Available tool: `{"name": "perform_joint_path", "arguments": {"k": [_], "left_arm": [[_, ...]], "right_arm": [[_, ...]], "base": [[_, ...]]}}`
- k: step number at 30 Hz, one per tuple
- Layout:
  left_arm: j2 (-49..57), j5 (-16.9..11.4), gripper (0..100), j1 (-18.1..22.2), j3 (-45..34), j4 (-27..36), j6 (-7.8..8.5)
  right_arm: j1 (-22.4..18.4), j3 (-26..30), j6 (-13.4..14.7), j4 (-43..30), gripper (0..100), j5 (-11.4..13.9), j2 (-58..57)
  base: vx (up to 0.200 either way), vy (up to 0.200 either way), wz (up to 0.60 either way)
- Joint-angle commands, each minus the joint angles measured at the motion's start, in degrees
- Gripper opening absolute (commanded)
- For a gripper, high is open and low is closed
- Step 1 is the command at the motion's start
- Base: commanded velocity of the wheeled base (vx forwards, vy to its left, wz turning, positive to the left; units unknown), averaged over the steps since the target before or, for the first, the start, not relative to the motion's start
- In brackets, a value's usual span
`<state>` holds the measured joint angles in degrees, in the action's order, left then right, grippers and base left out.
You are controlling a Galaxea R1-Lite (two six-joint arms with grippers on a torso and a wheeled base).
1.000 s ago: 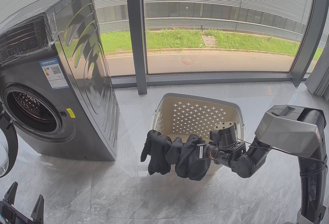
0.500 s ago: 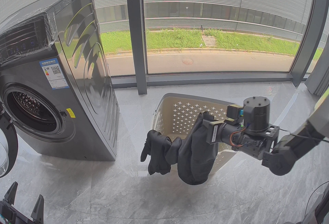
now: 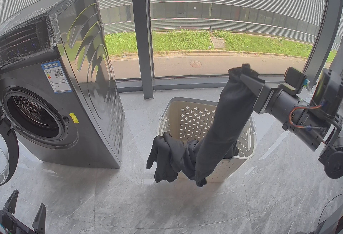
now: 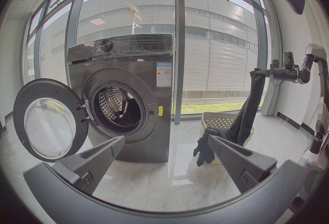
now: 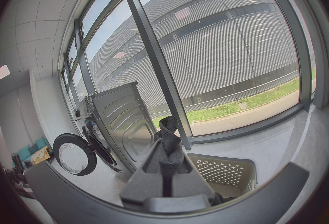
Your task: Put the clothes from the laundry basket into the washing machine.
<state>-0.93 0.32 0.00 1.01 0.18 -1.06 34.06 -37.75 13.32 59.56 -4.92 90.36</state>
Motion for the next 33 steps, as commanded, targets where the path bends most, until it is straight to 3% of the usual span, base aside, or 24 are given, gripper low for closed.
{"name": "perform_joint_path", "arguments": {"k": [1,6,15,21,22,24,33], "left_arm": [[0.9,0.0,100,0.0,-1.0,0.0,-0.08],[0.9,0.0,100,0.0,-1.0,0.0,-0.17],[0.9,0.0,100,0.0,-1.0,0.0,-0.17],[0.9,0.0,100,0.0,-1.0,0.0,-0.17],[0.9,0.0,100,0.0,-1.0,0.0,-0.26],[0.9,0.0,100,0.0,-1.0,0.0,-0.79],[0.9,0.0,100,0.0,-1.0,0.0,-1.22]], "right_arm": [[-1.5,0.5,-0.5,1.2,0,0.6,-2.1],[-1.5,1.7,-1.8,1.8,0,0.5,-2.3],[-2.0,2.7,-2.9,1.7,0,0.4,-2.7],[-2.4,3.2,-3.1,1.2,0,-0.4,-2.7],[-2.4,3.2,-3.1,0.9,0,-1.9,-2.7],[-2.4,3.1,-3.2,0.8,0,-2.6,-2.8],[-2.4,3.1,-3.2,0.8,0,-2.6,-2.6]], "base": [[0.0,0.0,0.0],[0.0,0.0,0.0],[-0.2,0.0,0.0],[0.0,0.0,0.0],[0.0,0.2,0.0],[0.0,0.2,0.0],[0.0,0.2,0.0]]}}
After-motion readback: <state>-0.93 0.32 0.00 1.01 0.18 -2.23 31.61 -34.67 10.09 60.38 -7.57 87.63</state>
